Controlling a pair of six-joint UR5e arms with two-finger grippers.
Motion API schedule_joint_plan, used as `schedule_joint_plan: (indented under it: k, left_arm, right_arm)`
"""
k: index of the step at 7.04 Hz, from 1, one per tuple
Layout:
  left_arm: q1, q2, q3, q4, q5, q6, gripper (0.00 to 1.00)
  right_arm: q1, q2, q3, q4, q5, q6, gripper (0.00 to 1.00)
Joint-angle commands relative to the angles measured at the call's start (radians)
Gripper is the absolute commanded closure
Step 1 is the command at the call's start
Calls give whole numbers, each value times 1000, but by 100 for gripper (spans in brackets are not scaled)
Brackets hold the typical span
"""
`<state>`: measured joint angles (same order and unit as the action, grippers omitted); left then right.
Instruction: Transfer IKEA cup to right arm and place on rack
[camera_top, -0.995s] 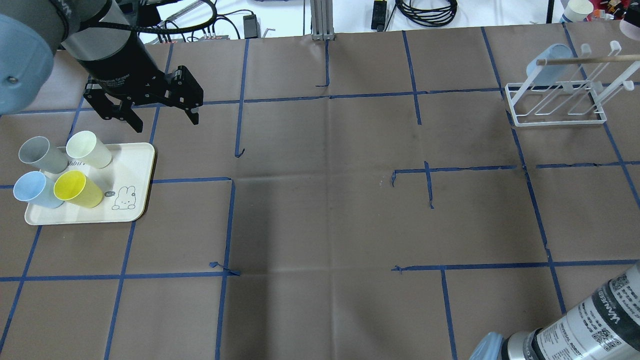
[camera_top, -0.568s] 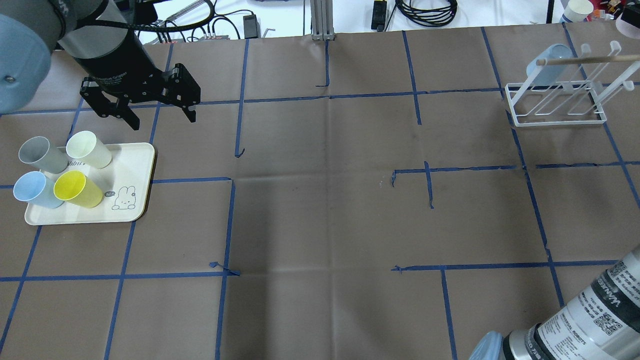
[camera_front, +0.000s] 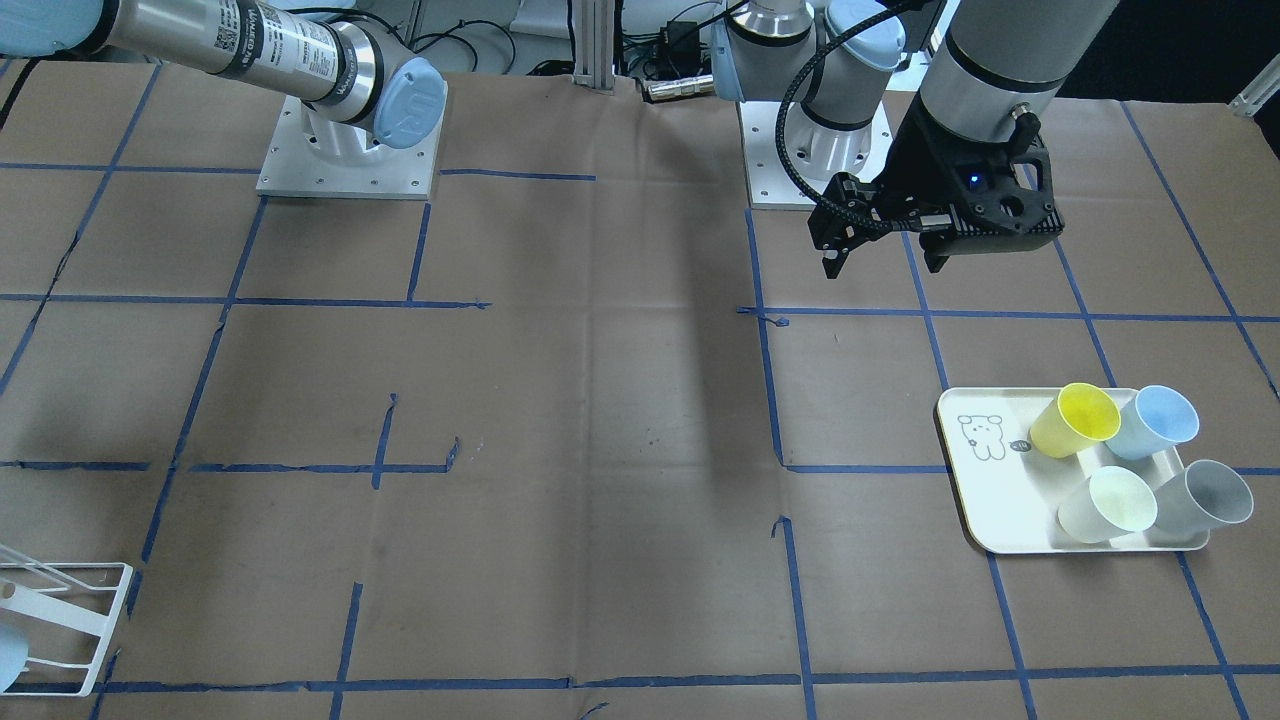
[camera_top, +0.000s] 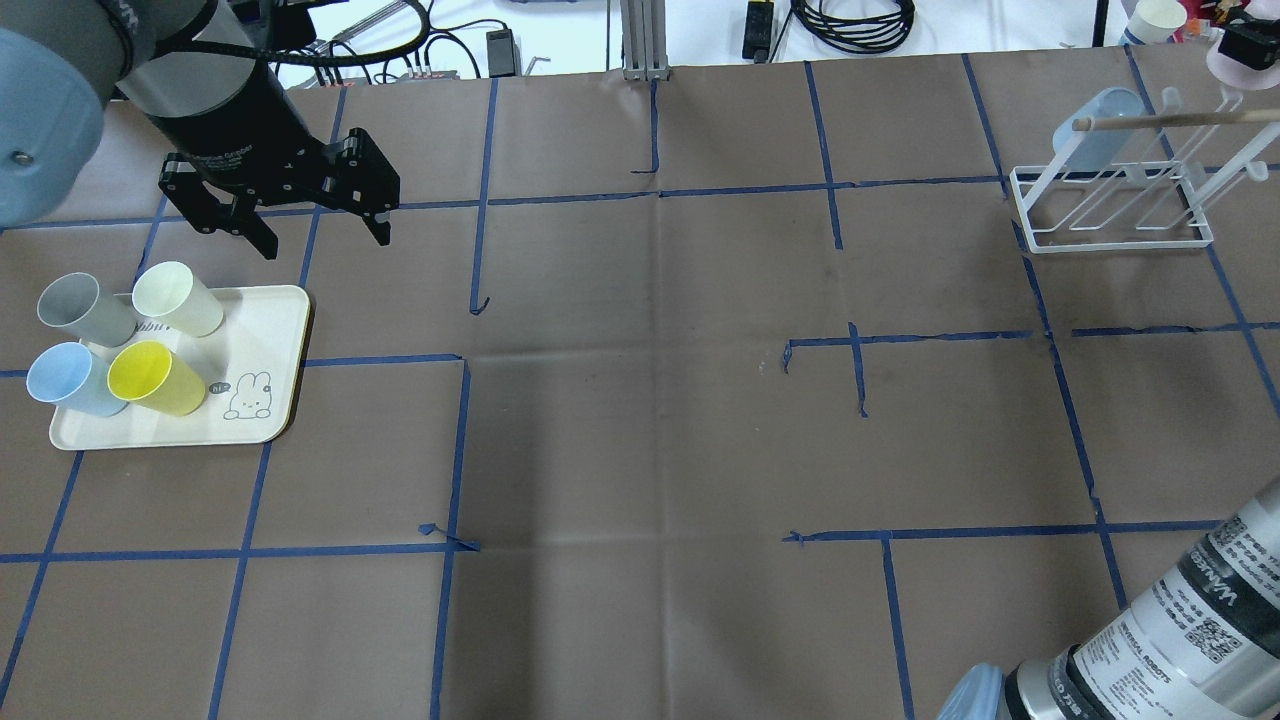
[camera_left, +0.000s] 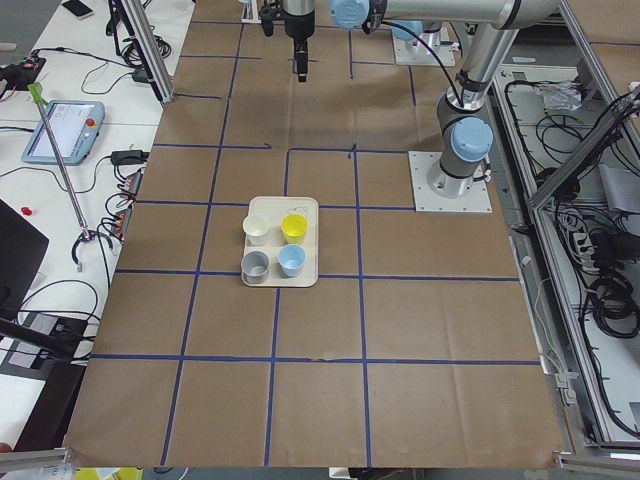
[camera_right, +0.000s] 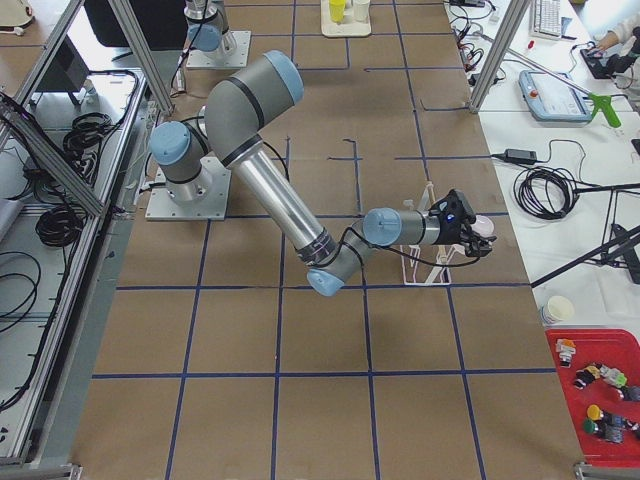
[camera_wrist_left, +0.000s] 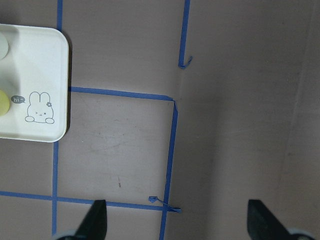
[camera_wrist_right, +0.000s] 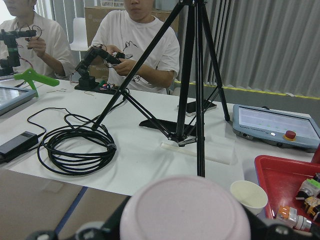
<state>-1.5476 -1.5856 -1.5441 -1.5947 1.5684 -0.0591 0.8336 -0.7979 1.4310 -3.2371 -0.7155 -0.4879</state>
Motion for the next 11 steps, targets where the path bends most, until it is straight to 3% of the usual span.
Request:
schedule_joint_plan:
  k: [1, 6, 7, 8, 11]
  left_arm:
    - [0, -1, -5, -11, -2, 71, 1]
    - [-2, -2, 4, -36, -1, 81, 1]
    - [0, -2, 4, -36, 1, 81, 1]
    - [-2, -1, 2, -36, -1, 81, 1]
    - [-2, -1, -1, -36, 1, 81, 1]
  right_arm:
    - [1, -1, 19, -1, 1, 0, 75]
    - [-4, 3, 54, -9, -5, -6, 75]
    - [-5, -1, 54, -10, -10, -9, 55]
    - [-5, -6, 54, -9, -10, -5, 1]
    - [-5, -4, 54, -1, -15, -1, 0]
